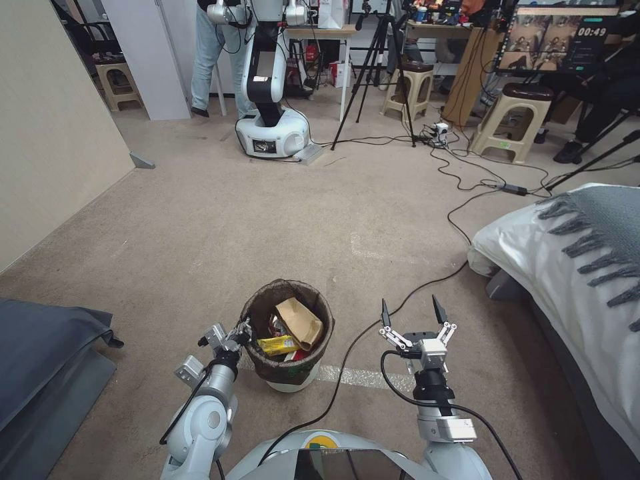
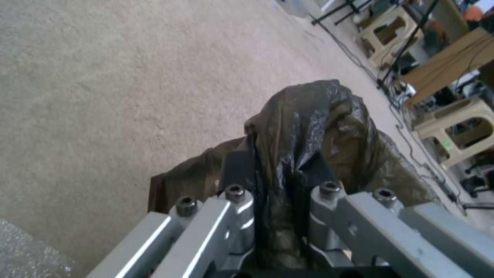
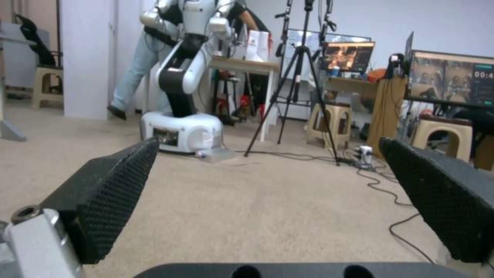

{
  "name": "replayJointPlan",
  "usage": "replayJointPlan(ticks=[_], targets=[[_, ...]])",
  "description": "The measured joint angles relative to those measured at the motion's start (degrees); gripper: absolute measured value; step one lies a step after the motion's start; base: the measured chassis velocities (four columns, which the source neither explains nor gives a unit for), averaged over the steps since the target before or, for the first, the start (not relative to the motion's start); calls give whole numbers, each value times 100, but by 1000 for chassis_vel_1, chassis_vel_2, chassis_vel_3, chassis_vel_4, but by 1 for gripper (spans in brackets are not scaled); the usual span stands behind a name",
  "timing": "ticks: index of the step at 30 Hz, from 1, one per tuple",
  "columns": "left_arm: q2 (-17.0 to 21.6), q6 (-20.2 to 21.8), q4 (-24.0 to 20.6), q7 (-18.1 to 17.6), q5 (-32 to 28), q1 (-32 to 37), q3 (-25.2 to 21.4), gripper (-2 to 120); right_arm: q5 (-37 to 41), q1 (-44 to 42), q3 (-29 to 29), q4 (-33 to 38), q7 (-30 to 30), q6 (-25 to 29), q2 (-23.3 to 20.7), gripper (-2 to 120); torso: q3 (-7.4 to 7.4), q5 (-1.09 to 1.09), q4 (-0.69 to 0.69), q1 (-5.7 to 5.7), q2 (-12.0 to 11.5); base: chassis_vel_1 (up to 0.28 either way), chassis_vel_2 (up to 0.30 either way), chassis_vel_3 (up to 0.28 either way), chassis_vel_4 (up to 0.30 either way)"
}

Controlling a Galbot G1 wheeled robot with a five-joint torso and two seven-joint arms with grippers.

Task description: Pick up the trash bin, then pick up the garbage from the floor and place it into the trash bin.

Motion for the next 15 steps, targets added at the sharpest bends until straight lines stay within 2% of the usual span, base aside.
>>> replayJointPlan(ticks=[10,12,14,15], targets=[[8,-215,361,396,-152,20,14,8,2,8,-9,-3,-33,-4,21,100,-2,3,0,-1,2,0,0,0,0],[11,-214,376,411,-155,33,20,12,2,8,-8,-5,-34,-5,22,100,-2,2,0,0,1,0,0,0,0],[13,-213,382,414,-158,49,31,23,2,10,-7,-11,-35,-6,21,100,-1,-4,-2,-1,1,0,0,0,0],[13,-213,382,414,-158,49,31,23,2,10,-7,-11,-35,-6,21,100,-1,-4,-2,-1,1,0,0,0,0]])
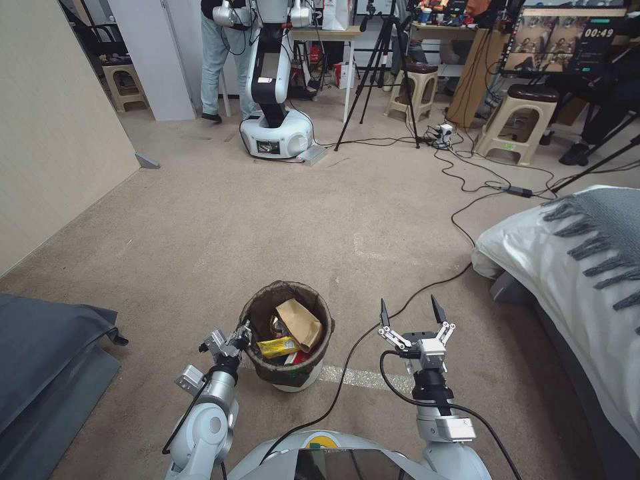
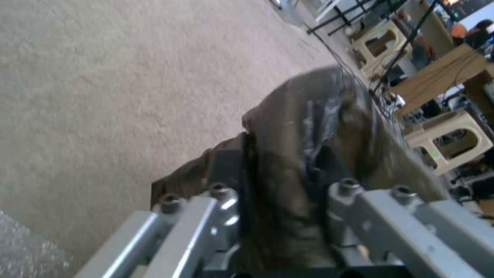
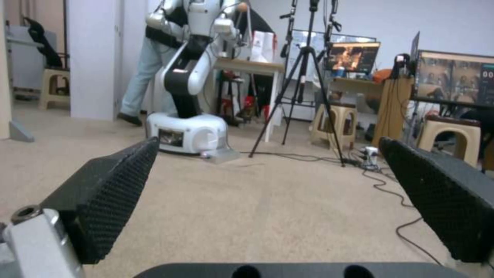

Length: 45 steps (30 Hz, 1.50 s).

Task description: Pick up the trash bin, then pick up the garbage from the floor and place it into the trash bin.

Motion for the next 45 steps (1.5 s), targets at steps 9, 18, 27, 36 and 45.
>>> replayJointPlan(ticks=[9,18,27,36,45], targets=[[0,33,-101,-3,220,46,66,60,0,12,-17,-54,-37,24,-2,100,3,-4,0,1,-2,0,0,0,0],[17,-46,-389,86,692,78,162,92,2,82,-15,-137,-72,209,7,100,3,-1,-2,1,-2,0,0,0,0],[46,-131,-756,225,949,138,164,100,3,151,2,-169,22,336,36,100,2,1,0,1,-2,0,0,0,0],[82,-988,-919,575,2292,353,175,99,-132,169,45,-180,157,359,94,100,2,1,2,1,-2,0,0,0,0],[131,-2429,-884,442,4277,688,157,100,-424,179,137,-435,350,347,243,100,1,1,1,1,-2,0,0,0,0]])
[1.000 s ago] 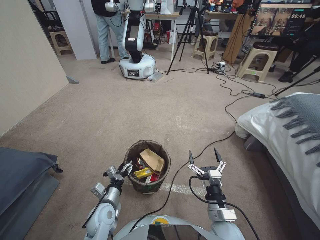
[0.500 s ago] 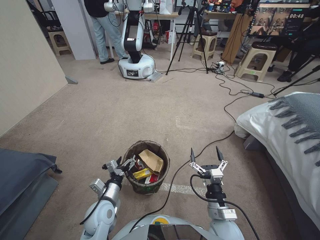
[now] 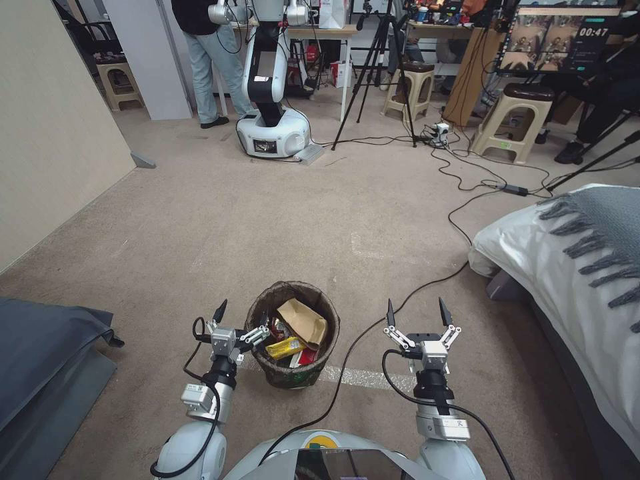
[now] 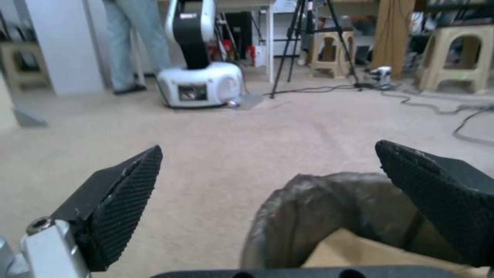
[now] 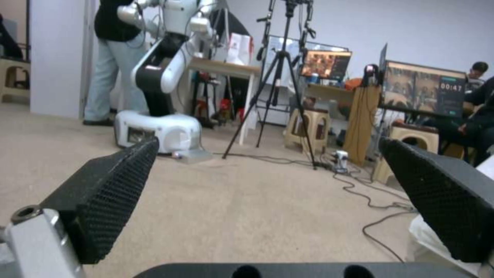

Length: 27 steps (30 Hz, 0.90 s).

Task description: Pick up the trash bin, then pick up the garbage from the floor and place it into the trash bin.

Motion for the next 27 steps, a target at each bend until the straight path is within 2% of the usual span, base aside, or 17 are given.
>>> replayJointPlan(ticks=[2,6,27], targets=[[-17,-260,85,-147,357,42,-19,100,-32,12,1,-103,0,16,37,100,0,0,0,0,0,0,0,0,0],[-32,-381,123,-303,503,67,-9,100,-54,22,0,-176,-13,30,52,100,0,-1,-1,0,0,0,0,0,0],[-40,-366,128,-350,459,64,-7,100,-46,26,5,-189,-33,30,50,100,0,0,0,0,0,0,0,0,0]])
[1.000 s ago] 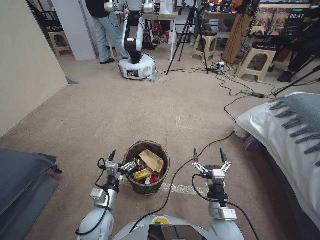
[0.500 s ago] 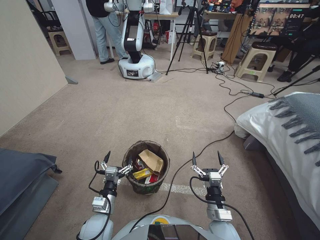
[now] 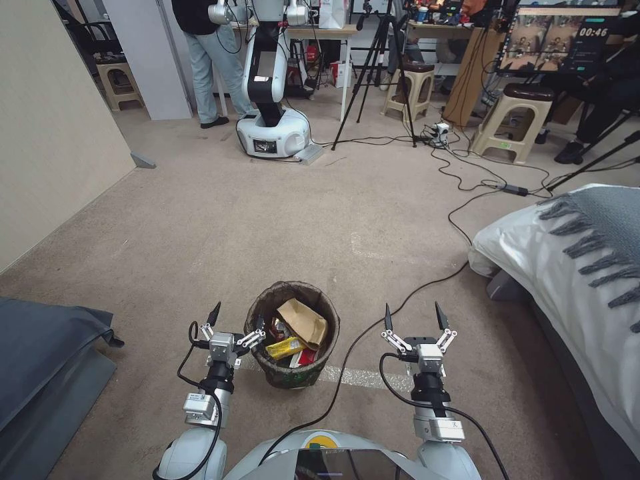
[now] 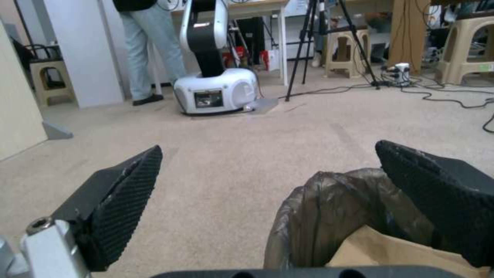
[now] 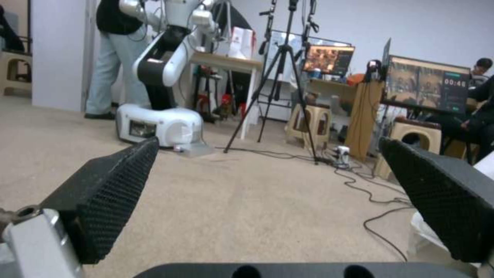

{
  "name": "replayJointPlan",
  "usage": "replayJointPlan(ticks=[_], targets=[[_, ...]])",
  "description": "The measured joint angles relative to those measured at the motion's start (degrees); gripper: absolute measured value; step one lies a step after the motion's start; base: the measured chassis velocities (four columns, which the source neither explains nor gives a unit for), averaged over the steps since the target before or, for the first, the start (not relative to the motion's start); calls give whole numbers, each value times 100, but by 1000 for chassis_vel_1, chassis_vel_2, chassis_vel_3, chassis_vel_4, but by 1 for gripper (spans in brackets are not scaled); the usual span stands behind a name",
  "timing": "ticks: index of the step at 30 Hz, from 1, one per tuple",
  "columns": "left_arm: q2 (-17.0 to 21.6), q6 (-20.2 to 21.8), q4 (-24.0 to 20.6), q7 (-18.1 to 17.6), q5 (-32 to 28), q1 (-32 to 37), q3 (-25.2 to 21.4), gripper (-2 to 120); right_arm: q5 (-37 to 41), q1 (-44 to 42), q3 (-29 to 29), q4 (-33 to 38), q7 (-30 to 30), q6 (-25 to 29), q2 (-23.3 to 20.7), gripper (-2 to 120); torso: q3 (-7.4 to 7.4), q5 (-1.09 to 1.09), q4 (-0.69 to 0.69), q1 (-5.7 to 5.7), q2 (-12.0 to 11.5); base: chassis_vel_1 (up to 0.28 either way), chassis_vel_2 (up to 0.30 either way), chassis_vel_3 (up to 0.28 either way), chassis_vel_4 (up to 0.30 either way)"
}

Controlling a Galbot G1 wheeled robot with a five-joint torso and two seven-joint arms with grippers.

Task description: Pick up the trash bin, then pick up the garbage from the floor and place it into the trash bin.

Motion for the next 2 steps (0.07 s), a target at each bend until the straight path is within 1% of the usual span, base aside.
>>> replayJointPlan(ticks=[2], targets=[[0,4,0,1,-5,-1,0,100,1,0,-1,1,-1,-1,0,100,0,0,0,0,0,0,0,0,0]])
